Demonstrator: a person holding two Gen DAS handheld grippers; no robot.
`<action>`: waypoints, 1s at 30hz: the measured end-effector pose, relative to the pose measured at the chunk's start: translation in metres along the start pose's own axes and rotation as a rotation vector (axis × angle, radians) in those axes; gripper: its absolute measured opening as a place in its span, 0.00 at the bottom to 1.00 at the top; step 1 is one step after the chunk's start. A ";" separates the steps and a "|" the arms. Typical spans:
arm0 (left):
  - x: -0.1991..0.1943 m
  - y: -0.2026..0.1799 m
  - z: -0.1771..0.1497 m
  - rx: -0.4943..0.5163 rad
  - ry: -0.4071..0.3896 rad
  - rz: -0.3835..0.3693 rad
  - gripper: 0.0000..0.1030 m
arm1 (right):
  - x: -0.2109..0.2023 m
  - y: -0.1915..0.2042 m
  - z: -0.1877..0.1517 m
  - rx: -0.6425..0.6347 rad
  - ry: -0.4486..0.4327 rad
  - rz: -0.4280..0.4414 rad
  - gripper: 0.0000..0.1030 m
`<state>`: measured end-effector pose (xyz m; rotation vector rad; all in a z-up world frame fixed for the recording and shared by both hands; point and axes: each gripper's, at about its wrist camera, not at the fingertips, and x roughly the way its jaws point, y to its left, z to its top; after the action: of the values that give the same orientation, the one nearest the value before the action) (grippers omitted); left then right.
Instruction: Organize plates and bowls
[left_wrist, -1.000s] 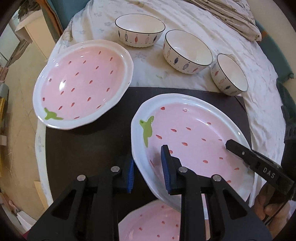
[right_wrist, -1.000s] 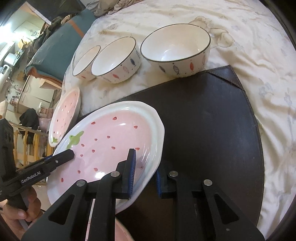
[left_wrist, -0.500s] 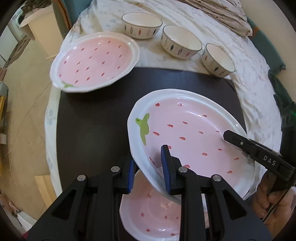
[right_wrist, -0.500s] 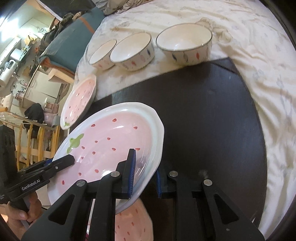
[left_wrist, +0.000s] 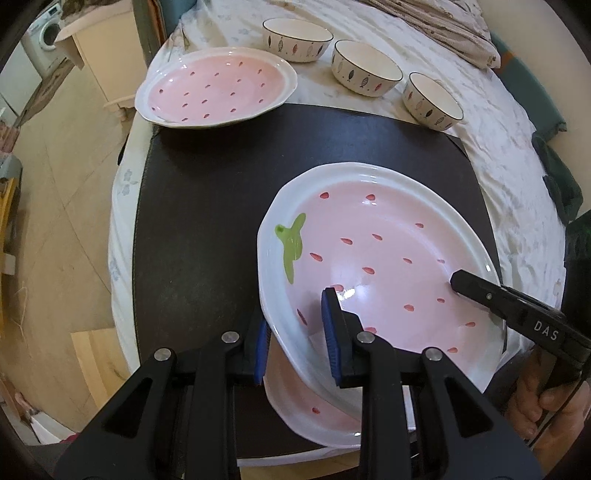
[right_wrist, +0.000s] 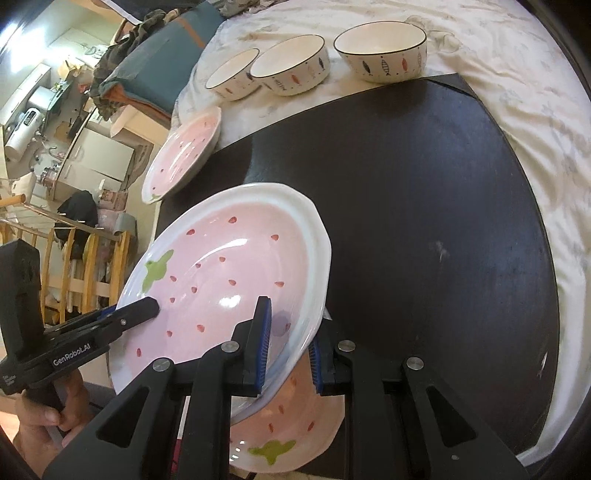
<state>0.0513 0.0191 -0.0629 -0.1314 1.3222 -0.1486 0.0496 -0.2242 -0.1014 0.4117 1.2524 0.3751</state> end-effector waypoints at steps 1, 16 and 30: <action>-0.001 -0.001 -0.003 0.007 0.001 0.002 0.21 | -0.001 0.000 -0.003 0.002 0.001 0.005 0.20; 0.010 0.005 -0.015 -0.020 0.051 0.017 0.23 | 0.000 0.003 -0.029 -0.012 0.039 0.013 0.20; 0.035 -0.009 -0.033 0.077 0.123 0.147 0.25 | 0.022 -0.001 -0.058 0.040 0.178 0.017 0.20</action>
<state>0.0273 0.0033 -0.1026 0.0408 1.4418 -0.0835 -0.0003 -0.2088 -0.1348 0.4306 1.4323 0.4086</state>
